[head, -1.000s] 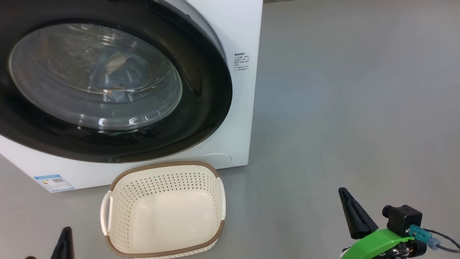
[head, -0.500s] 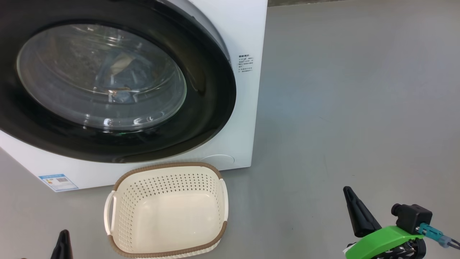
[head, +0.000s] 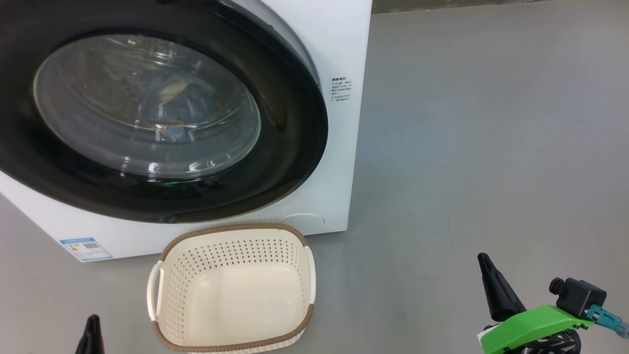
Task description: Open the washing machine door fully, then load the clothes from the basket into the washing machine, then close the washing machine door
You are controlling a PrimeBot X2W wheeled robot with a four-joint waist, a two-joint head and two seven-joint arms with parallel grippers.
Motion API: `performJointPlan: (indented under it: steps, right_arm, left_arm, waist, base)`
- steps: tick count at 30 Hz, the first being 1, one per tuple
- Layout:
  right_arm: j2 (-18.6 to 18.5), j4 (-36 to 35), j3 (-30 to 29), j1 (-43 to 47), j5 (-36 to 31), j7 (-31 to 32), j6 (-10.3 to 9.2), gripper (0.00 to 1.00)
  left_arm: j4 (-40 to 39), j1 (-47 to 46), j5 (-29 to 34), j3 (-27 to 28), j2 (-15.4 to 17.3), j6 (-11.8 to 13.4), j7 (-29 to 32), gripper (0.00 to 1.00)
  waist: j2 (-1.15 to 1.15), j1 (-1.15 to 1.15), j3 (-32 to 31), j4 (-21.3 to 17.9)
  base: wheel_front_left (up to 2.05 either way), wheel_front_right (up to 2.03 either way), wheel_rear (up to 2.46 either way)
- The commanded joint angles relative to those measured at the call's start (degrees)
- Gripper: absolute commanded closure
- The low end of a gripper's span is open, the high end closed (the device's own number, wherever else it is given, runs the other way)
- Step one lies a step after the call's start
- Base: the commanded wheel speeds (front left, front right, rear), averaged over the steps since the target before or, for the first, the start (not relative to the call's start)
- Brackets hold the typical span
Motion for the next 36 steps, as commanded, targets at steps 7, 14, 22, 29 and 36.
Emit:
performJointPlan:
  steps: [7, 14, 22, 29, 36]
  right_arm:
    - [-0.3, -1.9, -0.5, -1.1, 5.0, 1.1, 0.01, 1.0]
    - [-0.2, -2.2, -1.0, -1.1, 9.3, 2.1, 0.01, 1.0]
    - [0.0, -2.5, -1.6, -1.1, 14.1, 3.4, 0.01, 1.0]
    - [0.1, -2.7, -2.1, -1.1, 18.4, 4.5, 0.01, 1.0]
    - [0.2, -3.0, -2.7, -1.1, 22.6, 5.6, 0.01, 1.0]
  left_arm:
    - [-1.0, -2.9, -5.0, 0.7, 0.5, 0.0, 1.2, 1.0]
    - [-1.0, -3.5, -9.1, 0.6, 0.2, 0.0, 2.4, 1.0]
    - [-1.0, -4.2, -13.9, 0.5, -0.1, 0.0, 3.8, 1.0]
    - [-1.0, -4.8, -18.0, 0.5, -0.4, 0.0, 4.9, 1.0]
    - [-1.0, -5.3, -22.2, 0.4, -0.7, -0.1, 6.1, 1.0]
  waist:
    - [0.0, -0.01, -0.3, 0.4]
    - [0.0, -0.01, -0.6, 0.7]
    - [0.0, -0.01, -0.9, 1.1]
    - [0.0, -0.01, -1.2, 1.5]
    - [0.0, -0.01, -1.5, 1.9]
  base:
    - [0.0, 0.0, 0.0]
    - [0.0, 0.0, 0.0]
    - [0.0, 0.0, 0.0]
    - [0.0, 0.0, 0.0]
    - [0.0, 0.0, 0.0]
